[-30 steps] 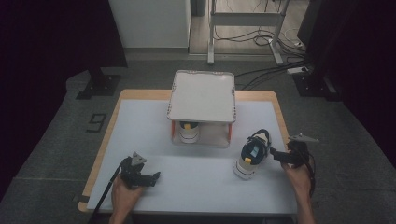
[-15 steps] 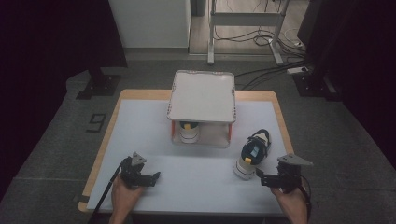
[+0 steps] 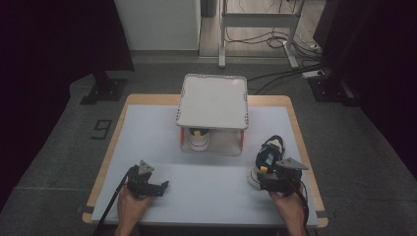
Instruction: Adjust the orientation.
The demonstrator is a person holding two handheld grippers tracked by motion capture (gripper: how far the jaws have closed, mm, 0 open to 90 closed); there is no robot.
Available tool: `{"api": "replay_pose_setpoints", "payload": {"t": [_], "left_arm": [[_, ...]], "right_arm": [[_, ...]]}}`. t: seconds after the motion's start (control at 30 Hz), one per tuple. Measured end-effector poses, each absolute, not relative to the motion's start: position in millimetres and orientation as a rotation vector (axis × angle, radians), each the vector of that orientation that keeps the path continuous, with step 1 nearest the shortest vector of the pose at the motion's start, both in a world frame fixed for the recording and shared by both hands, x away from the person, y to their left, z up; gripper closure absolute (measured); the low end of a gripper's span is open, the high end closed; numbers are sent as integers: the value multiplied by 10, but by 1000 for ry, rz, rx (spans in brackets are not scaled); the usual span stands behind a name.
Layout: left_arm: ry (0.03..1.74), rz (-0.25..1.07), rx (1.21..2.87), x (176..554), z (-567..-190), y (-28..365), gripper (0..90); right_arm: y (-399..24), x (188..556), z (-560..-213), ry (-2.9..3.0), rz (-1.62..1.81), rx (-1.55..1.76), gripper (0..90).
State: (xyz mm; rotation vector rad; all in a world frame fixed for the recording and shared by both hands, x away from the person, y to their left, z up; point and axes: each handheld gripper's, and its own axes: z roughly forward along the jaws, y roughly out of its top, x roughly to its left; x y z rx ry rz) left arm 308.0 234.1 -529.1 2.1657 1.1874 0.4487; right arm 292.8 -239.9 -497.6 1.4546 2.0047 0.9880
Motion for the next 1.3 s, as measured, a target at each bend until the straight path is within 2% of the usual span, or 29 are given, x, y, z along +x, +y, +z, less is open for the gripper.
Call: {"api": "replay_pose_setpoints", "payload": {"t": [0.3, 0.5, 0.7, 0.83, 1.0, 1.3], "left_arm": [[1189, 449, 2164, 3081, -5292, 2340, 0], [1188, 449, 2165, 3081, -5292, 2340, 0], [1188, 449, 2165, 3081, -5291, 2340, 0], [1188, 448, 2166, 3081, -5291, 2341, 0], [1188, 450, 2165, 3080, -5292, 2340, 0], [1188, 449, 2164, 3081, -5292, 2340, 0]], "right_arm": [[-2819, 2834, -4955, 1947, 932, 1542, 0], [-2694, 2955, -4975, 1969, 1036, 1539, 8], [-2614, 3176, -4997, 1956, 1021, 1558, 102], [-2631, 3238, -4992, 1970, 1030, 1587, 115], [-2657, 3217, -4946, 1979, 1012, 1595, 222], [-2660, 3041, -4914, 1982, 1028, 1542, 256]]}}
